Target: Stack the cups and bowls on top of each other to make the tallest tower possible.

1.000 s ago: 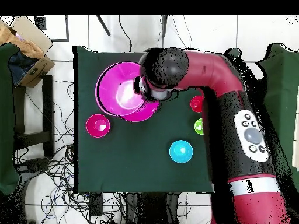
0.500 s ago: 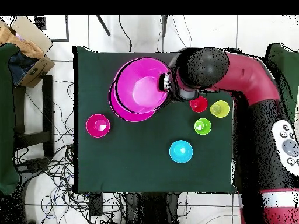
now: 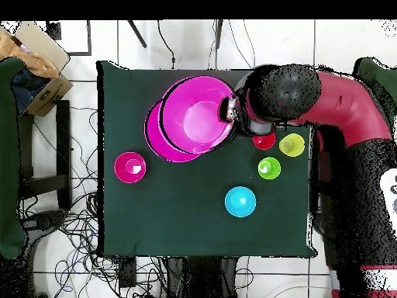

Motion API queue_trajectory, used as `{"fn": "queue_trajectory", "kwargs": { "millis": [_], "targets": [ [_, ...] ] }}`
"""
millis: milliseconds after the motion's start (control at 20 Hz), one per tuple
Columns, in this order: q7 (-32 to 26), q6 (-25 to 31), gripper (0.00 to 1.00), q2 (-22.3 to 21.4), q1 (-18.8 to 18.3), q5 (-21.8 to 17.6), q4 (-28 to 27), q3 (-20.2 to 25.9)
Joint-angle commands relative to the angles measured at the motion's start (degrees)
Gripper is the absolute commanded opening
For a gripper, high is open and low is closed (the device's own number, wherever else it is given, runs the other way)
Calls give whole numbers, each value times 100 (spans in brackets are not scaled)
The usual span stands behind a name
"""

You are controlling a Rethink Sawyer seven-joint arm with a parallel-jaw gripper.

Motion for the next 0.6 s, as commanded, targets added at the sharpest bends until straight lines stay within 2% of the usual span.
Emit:
{"fn": "queue_trajectory", "kwargs": {
  "millis": [50, 600],
  "targets": [
    [-1771, 73, 0, 42, 105, -492, 453, 451],
    [-1712, 93, 0, -12, 49, -585, 537, 588]
  ]
}}
